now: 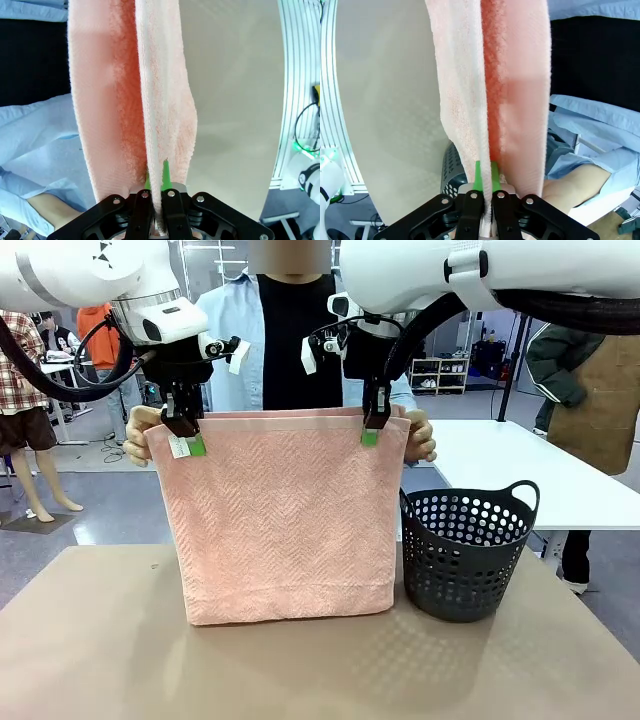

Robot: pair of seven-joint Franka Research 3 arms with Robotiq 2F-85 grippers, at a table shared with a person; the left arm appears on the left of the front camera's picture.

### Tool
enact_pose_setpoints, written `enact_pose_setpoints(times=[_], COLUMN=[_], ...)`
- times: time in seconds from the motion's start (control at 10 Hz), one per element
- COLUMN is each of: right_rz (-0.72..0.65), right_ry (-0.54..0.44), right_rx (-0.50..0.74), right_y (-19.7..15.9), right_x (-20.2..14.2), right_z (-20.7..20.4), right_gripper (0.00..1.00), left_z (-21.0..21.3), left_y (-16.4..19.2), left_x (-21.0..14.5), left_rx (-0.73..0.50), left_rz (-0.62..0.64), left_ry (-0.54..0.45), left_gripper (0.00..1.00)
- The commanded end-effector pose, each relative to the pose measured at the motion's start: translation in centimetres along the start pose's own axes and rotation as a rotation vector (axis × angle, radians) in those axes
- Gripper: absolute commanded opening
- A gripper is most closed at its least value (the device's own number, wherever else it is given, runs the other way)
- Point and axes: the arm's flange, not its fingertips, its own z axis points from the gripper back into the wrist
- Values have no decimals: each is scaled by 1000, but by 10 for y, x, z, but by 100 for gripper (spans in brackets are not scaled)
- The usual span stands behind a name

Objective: Fold the towel.
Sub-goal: Release the end of the 100 cm Hotel Towel you were holding and grab the top end of the folded side.

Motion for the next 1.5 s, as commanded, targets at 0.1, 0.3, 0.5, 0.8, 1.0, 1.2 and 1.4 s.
enact_pose_setpoints(times=[0.1,0.3,0.5,0.8,1.0,1.2,1.4], right_rz=[-2,-2,-2,-2,-2,0,11], right_ry=[-4,-4,-4,-4,-4,0,-2], right_rx=[-8,-8,-8,-8,-8,0,-14], right_y=[-2,-2,-2,-2,-2,0,3], right_x=[-1,-1,-1,-1,-1,0,1], right_z=[1,1,1,1,1,0,5], right_gripper=[0,0,0,0,0,3,37], left_z=[1,1,1,1,1,0,5], left_y=[0,0,0,0,0,0,-5], left_x=[-2,-2,-2,-2,-2,0,2], left_rx=[2,2,2,2,2,0,20], left_rz=[3,3,3,3,3,0,-9], left_ry=[0,0,0,0,0,0,21], left_gripper=[0,0,0,0,0,23,69])
